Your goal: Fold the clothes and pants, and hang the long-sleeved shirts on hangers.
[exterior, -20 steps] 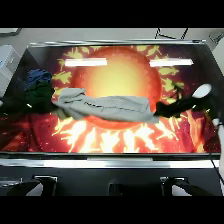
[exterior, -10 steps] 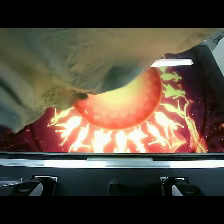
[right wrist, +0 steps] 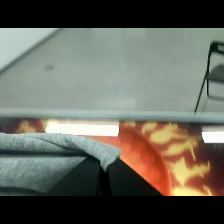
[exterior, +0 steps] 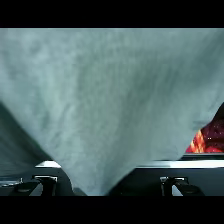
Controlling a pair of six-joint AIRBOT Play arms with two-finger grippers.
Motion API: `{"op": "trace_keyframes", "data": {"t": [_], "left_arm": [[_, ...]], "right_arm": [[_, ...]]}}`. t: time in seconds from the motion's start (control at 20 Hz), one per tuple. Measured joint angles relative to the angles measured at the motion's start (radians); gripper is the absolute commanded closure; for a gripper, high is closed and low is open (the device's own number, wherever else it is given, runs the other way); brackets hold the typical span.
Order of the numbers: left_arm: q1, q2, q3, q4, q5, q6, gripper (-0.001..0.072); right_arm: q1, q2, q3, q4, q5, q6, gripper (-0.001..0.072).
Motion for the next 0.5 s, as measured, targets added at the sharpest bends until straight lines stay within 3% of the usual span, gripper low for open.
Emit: {"op": "trace_keyframes", "data": {"t": [0.15, 0.3, 0.5], "left_arm": [[-0.014, -0.069, -0.218, 0.024, -0.020, 0.031, 0.0682], [-0.053, -0.192, -0.468, 0.036, 0.068, 0.045, 0.0682], [-0.105, -0.391, -0.638, 0.038, 0.184, 0.049, 0.0681]], "right_arm": [[0.000, -0.124, -0.151, -0.086, 0.082, -0.001, 0.0672], [0.000, -0.268, -0.323, -0.140, 0.003, 0.006, 0.0672], [0.000, -0.463, -0.419, -0.159, -0.090, 0.138, 0.0672]]}}
